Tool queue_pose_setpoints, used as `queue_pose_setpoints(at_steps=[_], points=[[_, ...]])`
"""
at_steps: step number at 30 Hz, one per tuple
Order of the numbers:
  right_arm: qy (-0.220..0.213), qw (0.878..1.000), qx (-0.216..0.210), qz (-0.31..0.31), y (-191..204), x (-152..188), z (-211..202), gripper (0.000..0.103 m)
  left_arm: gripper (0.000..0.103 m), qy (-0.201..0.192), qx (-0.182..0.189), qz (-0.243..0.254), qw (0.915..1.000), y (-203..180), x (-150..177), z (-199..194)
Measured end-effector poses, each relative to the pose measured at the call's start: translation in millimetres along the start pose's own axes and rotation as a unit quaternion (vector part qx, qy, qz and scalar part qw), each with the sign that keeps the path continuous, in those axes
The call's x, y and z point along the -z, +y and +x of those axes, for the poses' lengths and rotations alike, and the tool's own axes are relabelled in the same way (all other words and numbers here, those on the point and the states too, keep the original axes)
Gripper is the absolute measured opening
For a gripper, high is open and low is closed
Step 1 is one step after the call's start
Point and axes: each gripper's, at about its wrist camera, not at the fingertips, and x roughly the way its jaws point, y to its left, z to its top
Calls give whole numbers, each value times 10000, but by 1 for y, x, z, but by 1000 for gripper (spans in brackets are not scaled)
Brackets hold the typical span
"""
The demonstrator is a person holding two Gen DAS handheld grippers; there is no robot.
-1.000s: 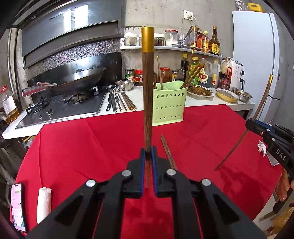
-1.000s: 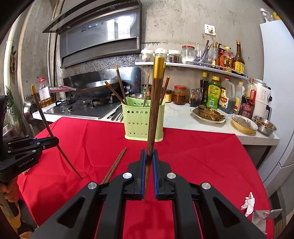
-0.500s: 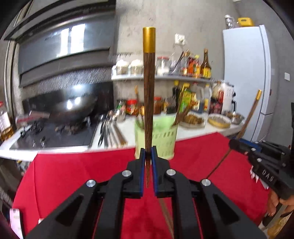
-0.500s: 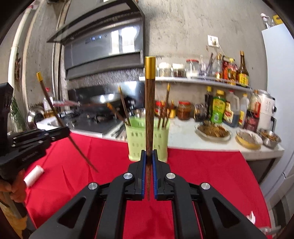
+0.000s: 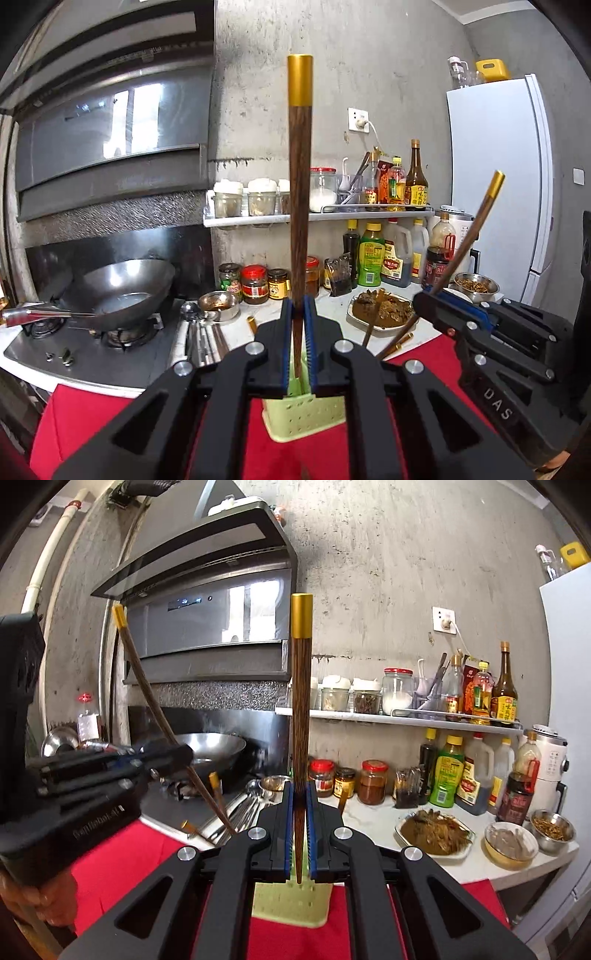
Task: Organize utensils
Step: 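Lower the left tool's chopstick into the green holder while the right tool inserts its own, then open both tools to release the chopsticks in the green holder, then move both tools back down to the last two chopsticks on the cloth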
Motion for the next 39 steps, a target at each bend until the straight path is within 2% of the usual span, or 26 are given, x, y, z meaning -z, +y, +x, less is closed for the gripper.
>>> queue_pose_setpoints(at_steps=[4, 12, 14, 19, 22, 24, 26, 28, 32, 35, 37, 39], points=[[246, 9997, 15, 1, -3, 4, 30, 7, 7, 292, -16, -13, 9996, 2, 6, 31], [963, 9952, 118, -123, 0, 42, 69, 7, 7, 1126, 6, -52, 9936, 6, 42, 77], [1125, 9935, 147, -128, 0, 51, 74, 7, 7, 1117, -166, 82, 9936, 5, 48, 79], [1546, 9876, 221, -155, -1, 66, 84, 9, 7, 1179, -236, 199, 9925, 4, 49, 81], [1570, 9871, 288, -69, -5, 67, 80, 11, 8, 1203, -275, 244, 9921, 2, 48, 82], [1548, 9876, 267, -29, -7, 64, 72, 21, 16, 1227, -207, 190, 9920, 2, 46, 80], [1477, 9886, 281, -16, -8, 60, 63, 35, 41, 1119, -251, 259, 9931, -1, 43, 76], [1395, 9899, 265, -29, -7, 55, 51, 39, 52, 922, -249, 286, 9950, -4, 37, 66], [1204, 9925, 225, -7, -4, 46, 12, 42, 56, 612, -269, 293, 9973, -7, 21, 33], [1188, 9927, 202, 2, 0, 47, -26, 42, 62, 501, -497, 284, 9971, -4, 19, -6], [1274, 9917, 171, 29, 3, 56, -49, 43, 66, 616, -732, 356, 9948, -2, 32, -34], [1396, 9900, 209, -4, 9, 74, -75, 46, 71, 931, -907, 388, 9907, 1, 60, -62]])
